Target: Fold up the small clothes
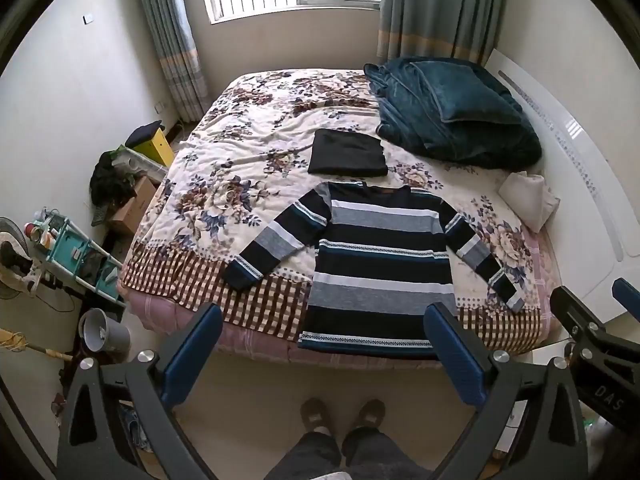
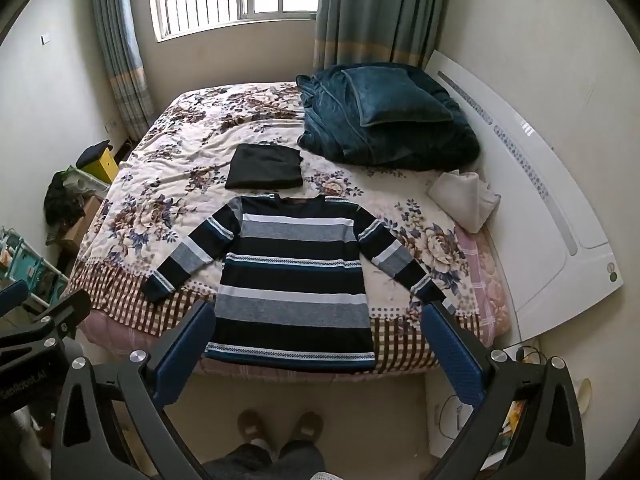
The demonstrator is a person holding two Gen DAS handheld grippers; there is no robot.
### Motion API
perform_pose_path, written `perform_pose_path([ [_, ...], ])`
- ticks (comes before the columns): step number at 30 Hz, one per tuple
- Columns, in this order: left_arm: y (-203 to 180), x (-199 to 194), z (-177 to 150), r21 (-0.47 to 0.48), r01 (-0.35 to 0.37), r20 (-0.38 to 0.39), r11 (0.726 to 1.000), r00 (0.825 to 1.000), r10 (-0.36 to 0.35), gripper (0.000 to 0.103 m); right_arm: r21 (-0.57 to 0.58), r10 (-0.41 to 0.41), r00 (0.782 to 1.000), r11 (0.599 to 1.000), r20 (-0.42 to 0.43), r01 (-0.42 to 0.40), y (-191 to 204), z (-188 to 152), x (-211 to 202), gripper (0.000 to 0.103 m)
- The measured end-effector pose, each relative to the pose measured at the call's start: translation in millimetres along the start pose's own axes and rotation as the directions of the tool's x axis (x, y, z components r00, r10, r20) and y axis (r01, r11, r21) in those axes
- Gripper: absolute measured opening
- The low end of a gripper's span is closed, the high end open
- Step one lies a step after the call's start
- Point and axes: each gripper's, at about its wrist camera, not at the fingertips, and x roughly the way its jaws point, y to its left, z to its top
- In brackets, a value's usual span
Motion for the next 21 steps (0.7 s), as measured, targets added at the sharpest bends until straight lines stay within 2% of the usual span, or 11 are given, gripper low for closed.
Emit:
perform_pose_path([
  [19, -12, -9, 1, 0.007, 0.000, 0.033, 1.000, 0.999, 0.000, 0.103, 0.004, 0.003, 1.000, 1.000, 0.008, -0.003, -1, -1, -2, 0.103],
  [21, -12, -10, 1, 0.004, 0.006, 0.032, 1.000, 0.999, -0.006, 0.103, 0.003, 0.001, 1.000, 1.000, 0.010, -0.001, -4, 9, -9, 0.103],
])
